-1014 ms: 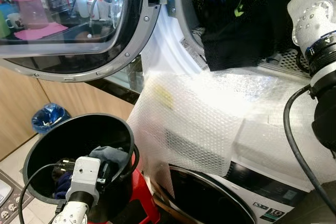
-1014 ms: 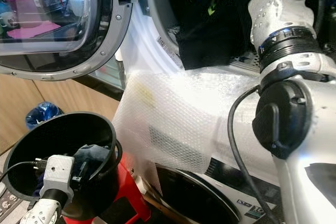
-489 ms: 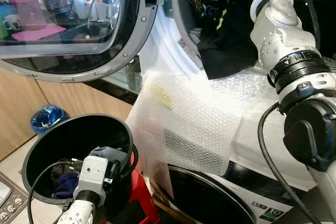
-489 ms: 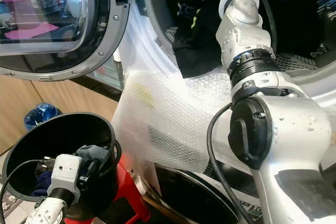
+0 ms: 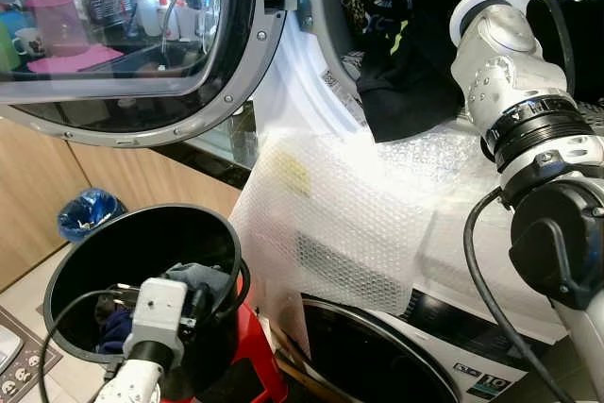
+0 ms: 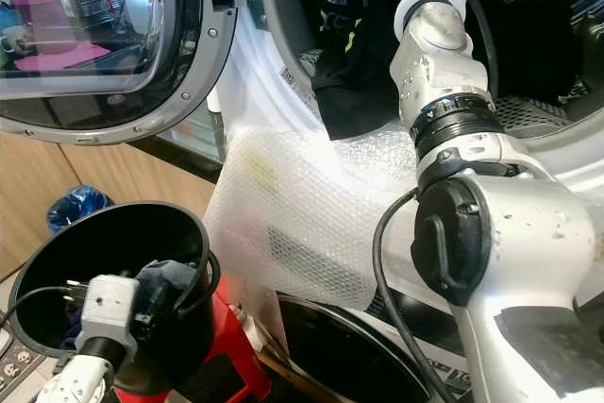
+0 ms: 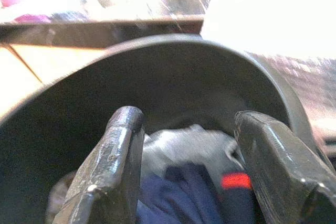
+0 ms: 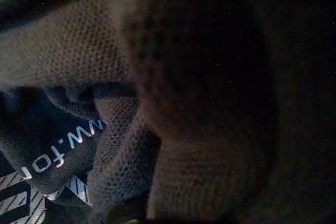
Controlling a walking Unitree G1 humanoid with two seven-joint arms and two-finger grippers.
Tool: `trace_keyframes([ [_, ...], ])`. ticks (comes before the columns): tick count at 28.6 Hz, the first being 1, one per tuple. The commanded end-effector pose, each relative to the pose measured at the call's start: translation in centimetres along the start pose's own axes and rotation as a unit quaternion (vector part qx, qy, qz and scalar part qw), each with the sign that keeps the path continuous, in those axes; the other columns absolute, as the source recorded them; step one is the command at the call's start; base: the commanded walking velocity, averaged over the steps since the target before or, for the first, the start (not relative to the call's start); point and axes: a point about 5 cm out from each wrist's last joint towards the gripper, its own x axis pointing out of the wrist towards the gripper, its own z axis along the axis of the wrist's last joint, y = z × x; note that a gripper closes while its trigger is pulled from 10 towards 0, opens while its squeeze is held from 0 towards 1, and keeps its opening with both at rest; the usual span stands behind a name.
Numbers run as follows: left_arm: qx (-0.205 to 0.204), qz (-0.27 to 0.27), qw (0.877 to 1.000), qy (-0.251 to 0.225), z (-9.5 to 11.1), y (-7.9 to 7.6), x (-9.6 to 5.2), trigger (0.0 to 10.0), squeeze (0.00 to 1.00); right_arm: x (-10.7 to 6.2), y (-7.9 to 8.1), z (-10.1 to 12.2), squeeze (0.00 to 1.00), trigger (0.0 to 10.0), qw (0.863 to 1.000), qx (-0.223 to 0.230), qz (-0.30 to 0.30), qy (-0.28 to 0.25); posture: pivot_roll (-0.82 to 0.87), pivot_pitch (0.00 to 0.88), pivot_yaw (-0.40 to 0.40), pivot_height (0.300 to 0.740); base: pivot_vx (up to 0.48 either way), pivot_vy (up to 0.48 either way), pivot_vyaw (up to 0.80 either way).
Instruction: Clothes washing
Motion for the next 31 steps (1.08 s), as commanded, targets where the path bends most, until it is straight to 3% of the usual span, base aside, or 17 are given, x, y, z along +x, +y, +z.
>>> trace_keyframes([
  [1, 0.001, 0.008, 1.0, -0.01, 0.39, 0.31, -0.15, 10.0, 0.0, 0.0, 0.02, -0.13, 0.0, 10.0, 1.0, 0.001, 0.002, 0.006, 0.13, 0.03, -0.003, 0.74, 0.255, 0.0, 0.0],
  [6, 0.011, 0.028, 0.999, -0.037, 1.12, 0.77, -0.06, 10.0, 0.0, -0.04, 0.18, -0.41, 0.0, 10.0, 1.0, 0.005, 0.007, 0.009, 0.13, 0.006, -0.006, 0.74, 0.278, 0.0, 0.0],
  [15, 0.008, 0.015, 0.999, -0.03, 0.89, 0.42, -0.14, 10.0, 0.0, -0.04, 0.16, -0.58, 0.0, 10.0, 1.0, 0.015, 0.008, 0.011, 0.14, 0.02, -0.004, 0.74, 0.302, 0.0, 0.0],
  [31, 0.002, 0.004, 0.999, -0.035, 0.98, -0.13, -0.03, 10.0, 0.0, -0.05, 0.24, -0.56, 0.0, 10.0, 0.999, 0.027, 0.013, 0.012, 0.13, 0.022, -0.007, 0.74, 0.052, 0.0, 0.0],
])
